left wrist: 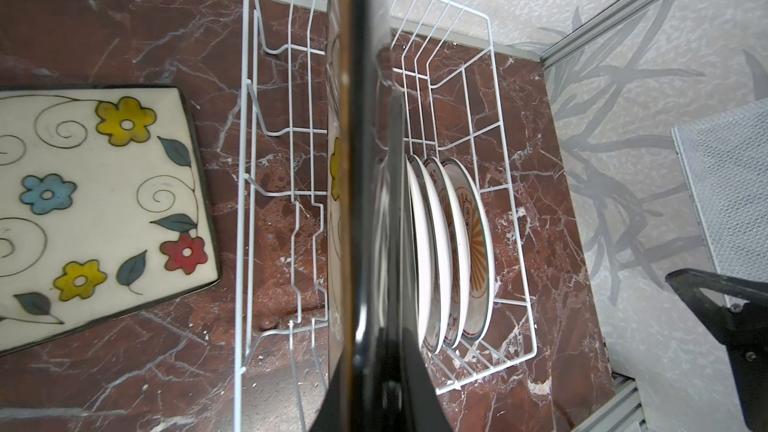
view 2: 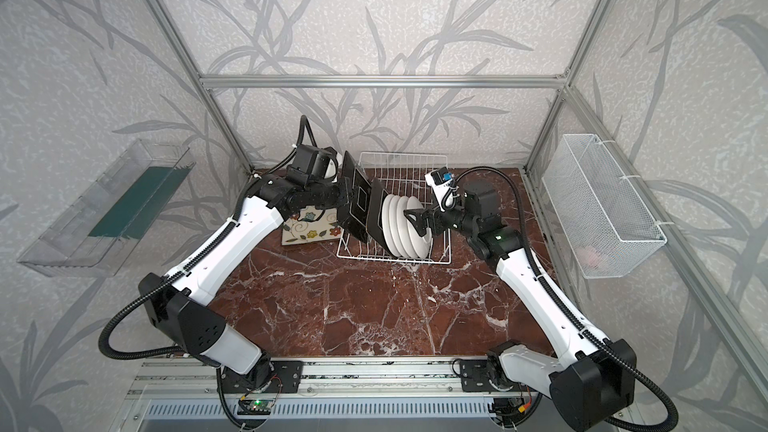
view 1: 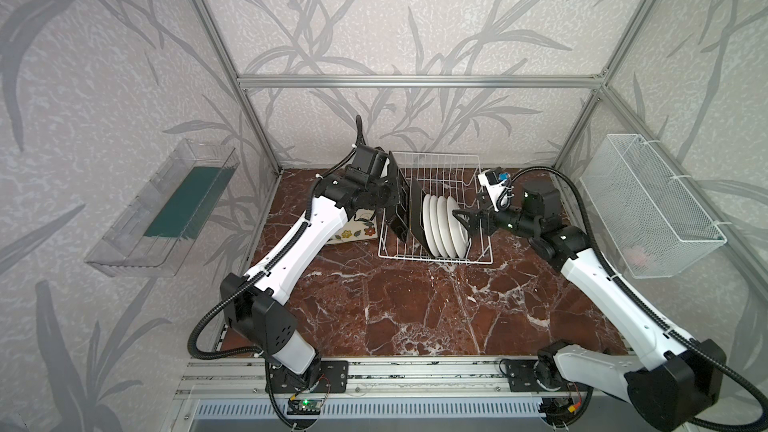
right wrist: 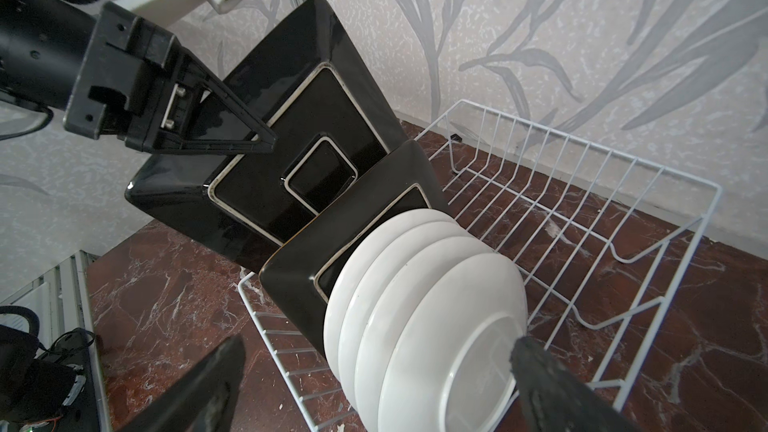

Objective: Unload the plates from the dish rack
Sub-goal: 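Raise and tilt the plate toward the right gripper while the right approaches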

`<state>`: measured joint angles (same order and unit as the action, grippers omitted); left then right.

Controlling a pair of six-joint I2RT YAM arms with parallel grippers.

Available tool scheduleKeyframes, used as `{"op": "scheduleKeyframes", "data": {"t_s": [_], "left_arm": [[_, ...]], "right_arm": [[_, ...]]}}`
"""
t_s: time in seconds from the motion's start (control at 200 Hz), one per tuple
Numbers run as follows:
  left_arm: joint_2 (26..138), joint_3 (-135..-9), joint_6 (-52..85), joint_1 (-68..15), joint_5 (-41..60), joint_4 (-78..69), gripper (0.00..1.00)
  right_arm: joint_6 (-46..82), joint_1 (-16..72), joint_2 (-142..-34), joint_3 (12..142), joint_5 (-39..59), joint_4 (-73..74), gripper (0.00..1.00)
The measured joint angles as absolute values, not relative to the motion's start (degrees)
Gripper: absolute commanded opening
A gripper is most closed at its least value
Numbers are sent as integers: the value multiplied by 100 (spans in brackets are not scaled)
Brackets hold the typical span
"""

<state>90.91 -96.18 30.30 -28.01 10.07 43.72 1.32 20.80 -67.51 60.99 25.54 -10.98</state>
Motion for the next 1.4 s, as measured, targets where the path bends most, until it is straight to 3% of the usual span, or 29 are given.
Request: {"op": "scheduleKeyframes", "data": {"t_s": [0.57, 0.98, 1.4], "left_arm": [[9021, -10079, 1658, -2801, 425, 4294, 0], [8014, -8790, -403, -2803, 440, 2768, 0], [7494, -7352, -2536, -2812, 718, 1627, 0]], "right_arm": [[506, 2038, -6923, 6490, 2589, -1253, 99], [2344, 864, -7384, 6954, 3415, -1323, 99], [3809, 808, -8038, 7548, 4125, -1293, 99]]}}
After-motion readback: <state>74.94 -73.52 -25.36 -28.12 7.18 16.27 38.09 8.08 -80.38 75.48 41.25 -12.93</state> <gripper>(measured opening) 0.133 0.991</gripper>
